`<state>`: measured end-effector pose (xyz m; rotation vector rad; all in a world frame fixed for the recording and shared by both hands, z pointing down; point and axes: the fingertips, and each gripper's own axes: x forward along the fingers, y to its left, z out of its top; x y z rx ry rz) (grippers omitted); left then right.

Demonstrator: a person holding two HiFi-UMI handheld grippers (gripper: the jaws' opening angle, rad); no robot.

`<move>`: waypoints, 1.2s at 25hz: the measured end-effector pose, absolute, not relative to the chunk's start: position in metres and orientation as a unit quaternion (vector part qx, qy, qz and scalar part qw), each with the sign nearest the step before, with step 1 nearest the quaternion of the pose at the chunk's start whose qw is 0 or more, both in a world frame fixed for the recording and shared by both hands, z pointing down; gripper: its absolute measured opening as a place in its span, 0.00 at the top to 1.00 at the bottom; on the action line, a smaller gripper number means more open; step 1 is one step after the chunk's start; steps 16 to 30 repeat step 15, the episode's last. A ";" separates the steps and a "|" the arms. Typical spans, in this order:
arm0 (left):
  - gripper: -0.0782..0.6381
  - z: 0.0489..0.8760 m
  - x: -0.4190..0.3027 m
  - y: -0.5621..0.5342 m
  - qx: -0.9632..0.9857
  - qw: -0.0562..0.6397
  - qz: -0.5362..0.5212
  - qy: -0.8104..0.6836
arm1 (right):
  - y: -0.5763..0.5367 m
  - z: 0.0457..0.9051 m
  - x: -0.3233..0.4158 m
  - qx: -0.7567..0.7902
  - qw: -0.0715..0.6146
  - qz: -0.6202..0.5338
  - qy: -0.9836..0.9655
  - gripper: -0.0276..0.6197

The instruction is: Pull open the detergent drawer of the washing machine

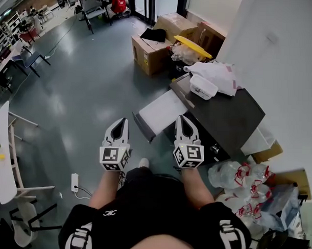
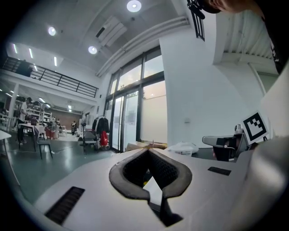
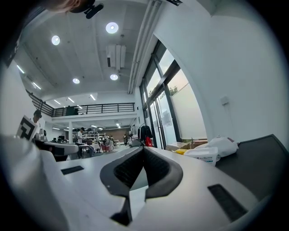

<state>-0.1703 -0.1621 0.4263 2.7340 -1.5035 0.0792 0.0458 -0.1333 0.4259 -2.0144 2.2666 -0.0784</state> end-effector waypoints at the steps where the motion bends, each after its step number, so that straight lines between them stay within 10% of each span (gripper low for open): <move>1: 0.89 0.424 -0.170 -0.160 0.874 0.008 0.020 -0.485 | -0.130 0.424 0.047 -0.663 0.054 -0.023 0.747 0.95; 30: 0.89 0.428 -0.143 -0.143 0.876 0.012 0.024 -0.482 | -0.113 0.422 0.065 -0.657 0.051 -0.020 0.752 0.95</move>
